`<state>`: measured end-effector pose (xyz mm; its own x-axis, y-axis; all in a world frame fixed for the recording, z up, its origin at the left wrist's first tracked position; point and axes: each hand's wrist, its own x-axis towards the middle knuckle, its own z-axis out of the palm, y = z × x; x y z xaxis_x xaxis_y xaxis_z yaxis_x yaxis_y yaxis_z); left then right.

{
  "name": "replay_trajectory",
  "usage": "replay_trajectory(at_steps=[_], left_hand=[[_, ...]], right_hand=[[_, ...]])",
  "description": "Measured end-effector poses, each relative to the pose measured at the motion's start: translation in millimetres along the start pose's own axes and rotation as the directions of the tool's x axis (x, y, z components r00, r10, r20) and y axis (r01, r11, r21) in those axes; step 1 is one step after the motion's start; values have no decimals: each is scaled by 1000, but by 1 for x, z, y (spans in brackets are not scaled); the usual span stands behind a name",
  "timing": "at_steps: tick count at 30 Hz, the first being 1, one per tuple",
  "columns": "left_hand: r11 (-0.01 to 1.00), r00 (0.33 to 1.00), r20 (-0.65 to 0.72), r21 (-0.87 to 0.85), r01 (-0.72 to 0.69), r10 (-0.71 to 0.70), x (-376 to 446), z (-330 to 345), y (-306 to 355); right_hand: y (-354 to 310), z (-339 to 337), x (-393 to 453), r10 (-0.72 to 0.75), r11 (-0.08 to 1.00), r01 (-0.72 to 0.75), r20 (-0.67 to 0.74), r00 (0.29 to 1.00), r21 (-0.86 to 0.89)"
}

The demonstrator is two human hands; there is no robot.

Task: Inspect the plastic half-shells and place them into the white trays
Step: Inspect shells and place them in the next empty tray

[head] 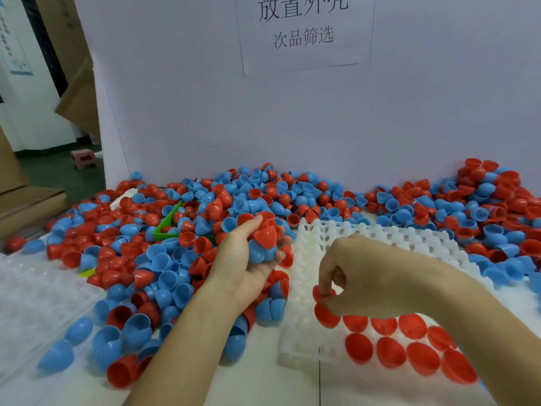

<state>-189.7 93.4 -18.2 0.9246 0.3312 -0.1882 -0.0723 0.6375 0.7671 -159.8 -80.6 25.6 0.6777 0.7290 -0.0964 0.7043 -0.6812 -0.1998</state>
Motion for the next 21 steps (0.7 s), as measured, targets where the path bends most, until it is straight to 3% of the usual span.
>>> replay_trajectory(at_steps=[8,14,21], left_hand=[[999,1000,17,27,-18,17,-1,1,0],[999,1000,24,44,-17,16,-2,3,-1],[999,1000,12,52,-12,11,-3,3,-1]], right_hand=[[-17,19,-8,81,986,-68,84,993,-150],[-24,27,-8,83,970,-63,74,994,-236],[-21,16,-10,76,981,-54,116,990,-187]])
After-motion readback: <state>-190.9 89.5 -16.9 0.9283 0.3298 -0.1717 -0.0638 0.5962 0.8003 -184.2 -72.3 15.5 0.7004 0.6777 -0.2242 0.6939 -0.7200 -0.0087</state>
